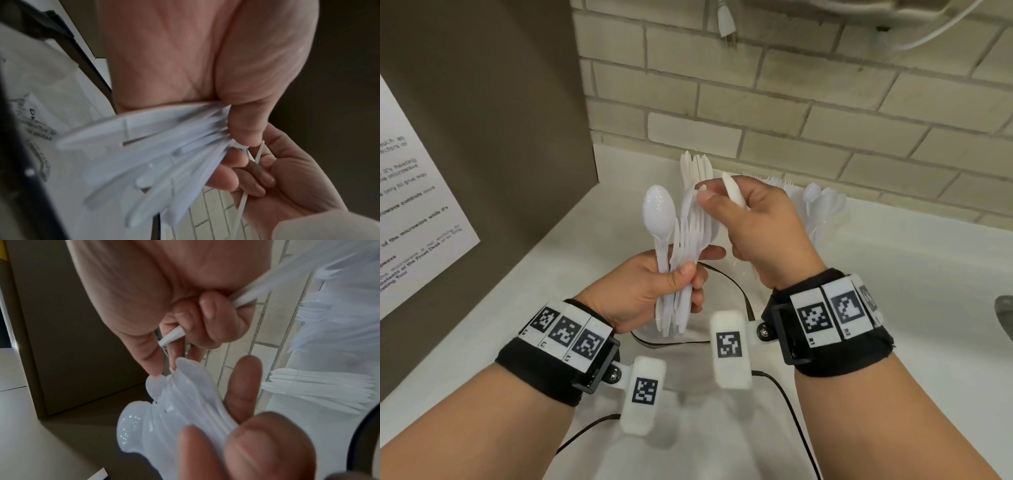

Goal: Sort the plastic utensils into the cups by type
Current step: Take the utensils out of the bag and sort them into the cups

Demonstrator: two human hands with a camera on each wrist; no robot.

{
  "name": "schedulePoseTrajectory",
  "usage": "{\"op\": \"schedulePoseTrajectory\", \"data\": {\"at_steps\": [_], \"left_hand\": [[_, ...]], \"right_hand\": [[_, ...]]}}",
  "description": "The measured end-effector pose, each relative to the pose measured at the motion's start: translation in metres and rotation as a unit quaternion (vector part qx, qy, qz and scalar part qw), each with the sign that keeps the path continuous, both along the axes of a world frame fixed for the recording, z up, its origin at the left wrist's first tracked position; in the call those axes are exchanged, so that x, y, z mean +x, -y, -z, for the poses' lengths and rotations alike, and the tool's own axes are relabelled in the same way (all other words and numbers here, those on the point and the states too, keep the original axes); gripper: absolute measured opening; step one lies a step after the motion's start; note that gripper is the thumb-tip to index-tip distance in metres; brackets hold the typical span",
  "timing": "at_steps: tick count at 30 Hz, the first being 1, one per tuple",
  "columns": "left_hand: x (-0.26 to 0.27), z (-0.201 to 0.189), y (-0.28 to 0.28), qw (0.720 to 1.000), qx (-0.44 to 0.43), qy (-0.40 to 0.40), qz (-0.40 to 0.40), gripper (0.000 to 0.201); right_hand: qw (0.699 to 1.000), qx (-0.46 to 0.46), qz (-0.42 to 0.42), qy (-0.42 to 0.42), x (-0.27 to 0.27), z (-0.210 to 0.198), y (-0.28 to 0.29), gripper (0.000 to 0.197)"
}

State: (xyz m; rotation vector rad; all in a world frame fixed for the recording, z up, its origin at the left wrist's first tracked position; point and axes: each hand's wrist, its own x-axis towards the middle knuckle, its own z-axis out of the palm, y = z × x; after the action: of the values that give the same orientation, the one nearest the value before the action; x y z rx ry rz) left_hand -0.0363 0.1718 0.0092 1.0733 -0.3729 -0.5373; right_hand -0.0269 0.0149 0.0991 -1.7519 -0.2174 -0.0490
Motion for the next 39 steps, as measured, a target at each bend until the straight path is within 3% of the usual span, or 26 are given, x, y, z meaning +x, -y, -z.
{"op": "schedulePoseTrajectory", "data": {"at_steps": [2, 4, 9, 14, 18, 20, 28, 32, 36, 39], "left_hand": [[-0.001, -0.001, 0.000, 1.000, 0.020, -0.001, -0.006, 0.044], [-0.002, -0.001, 0.002, 0.999, 0.034, 0.002, -0.005, 0.043], [-0.001, 0.004, 0.001, 0.998, 0.057, 0.035, -0.003, 0.041], [0.000, 0.002, 0.002, 0.999, 0.043, 0.030, -0.006, 0.044], [0.002, 0.004, 0.001, 0.997, 0.054, 0.045, -0.010, 0.045], [0.001, 0.004, 0.001, 0.997, 0.063, 0.051, -0.012, 0.051], [0.001, 0.003, -0.001, 0.993, 0.101, 0.059, -0.031, 0.022], [-0.003, 0.002, 0.000, 0.990, 0.127, 0.054, -0.036, 0.015], [-0.004, 0.002, 0.002, 0.979, 0.179, 0.058, -0.073, 0.032], [-0.001, -0.004, 0.006, 0.960, 0.232, 0.069, -0.144, 0.014]], "right_hand": [[0.999, -0.029, 0.004, 0.013, 0.001, 0.000, -0.001, 0.008], [0.997, -0.066, 0.019, 0.024, 0.004, 0.002, -0.002, 0.014], [0.997, 0.008, 0.069, 0.028, 0.014, -0.004, 0.003, 0.015], [0.997, -0.076, 0.025, 0.016, 0.012, 0.000, 0.005, 0.024], [0.997, -0.077, 0.019, 0.006, 0.011, 0.002, 0.004, 0.019], [0.997, -0.052, 0.043, 0.023, 0.012, 0.000, 0.004, 0.016], [0.990, 0.064, 0.087, 0.091, 0.010, -0.005, -0.003, 0.013], [0.952, 0.158, 0.165, 0.202, 0.009, -0.023, 0.005, 0.013], [0.897, 0.251, 0.175, 0.320, 0.005, -0.043, 0.014, 0.016], [0.903, 0.241, 0.159, 0.318, 0.003, -0.042, 0.015, 0.017]]}}
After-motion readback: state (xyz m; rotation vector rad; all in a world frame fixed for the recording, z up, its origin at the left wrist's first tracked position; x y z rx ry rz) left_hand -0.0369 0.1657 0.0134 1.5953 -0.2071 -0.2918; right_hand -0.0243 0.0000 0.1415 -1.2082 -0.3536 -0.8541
